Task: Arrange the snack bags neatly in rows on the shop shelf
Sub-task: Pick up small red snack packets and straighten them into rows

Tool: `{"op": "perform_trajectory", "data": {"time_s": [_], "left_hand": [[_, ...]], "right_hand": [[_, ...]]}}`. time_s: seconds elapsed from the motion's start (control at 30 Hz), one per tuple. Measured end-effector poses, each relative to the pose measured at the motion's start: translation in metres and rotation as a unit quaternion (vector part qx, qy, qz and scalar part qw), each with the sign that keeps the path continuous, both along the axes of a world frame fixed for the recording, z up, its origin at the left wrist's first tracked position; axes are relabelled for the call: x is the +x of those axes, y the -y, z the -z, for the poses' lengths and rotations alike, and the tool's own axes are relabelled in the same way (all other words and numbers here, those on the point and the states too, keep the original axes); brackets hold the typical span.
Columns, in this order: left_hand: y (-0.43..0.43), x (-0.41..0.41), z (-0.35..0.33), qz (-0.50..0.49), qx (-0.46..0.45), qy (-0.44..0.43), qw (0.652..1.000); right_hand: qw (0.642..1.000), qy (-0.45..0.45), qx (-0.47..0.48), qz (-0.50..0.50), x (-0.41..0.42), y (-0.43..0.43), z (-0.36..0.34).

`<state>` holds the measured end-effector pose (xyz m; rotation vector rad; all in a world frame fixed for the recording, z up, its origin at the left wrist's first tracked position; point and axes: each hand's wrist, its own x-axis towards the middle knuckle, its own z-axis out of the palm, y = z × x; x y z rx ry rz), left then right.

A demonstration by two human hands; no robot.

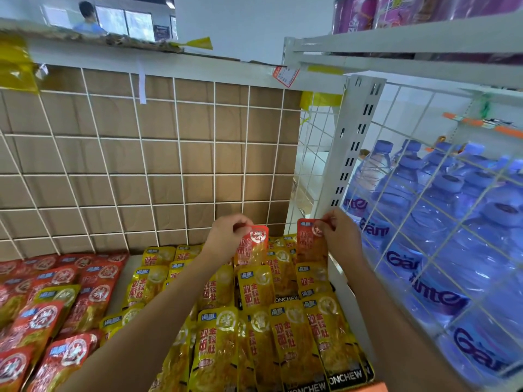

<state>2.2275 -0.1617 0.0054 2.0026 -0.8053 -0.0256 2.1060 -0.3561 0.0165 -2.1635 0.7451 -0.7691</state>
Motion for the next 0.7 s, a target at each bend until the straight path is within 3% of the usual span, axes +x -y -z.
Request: {"op": "perform_trajectory", "data": {"time_s": [0.23, 0.4, 0.7], "left_hand": [[-0.011, -0.009, -0.022, -0.032, -0.11, 0.033, 0.993], [-0.033, -0.027, -0.032, -0.065, -0.202, 0.043, 0.976], [-0.126, -0.048, -0.034, -0.047, -0.185, 0.047, 0.98]], "right_hand": [[0.991, 0.112, -0.051, -0.054, -0.009, -0.011, -0.022], [0.982, 0.174, -0.001, -0.068, -0.027, -0.031, -0.036], [0.978, 0.163, 0.052, -0.117, -0.061, -0.06, -0.015]]}}
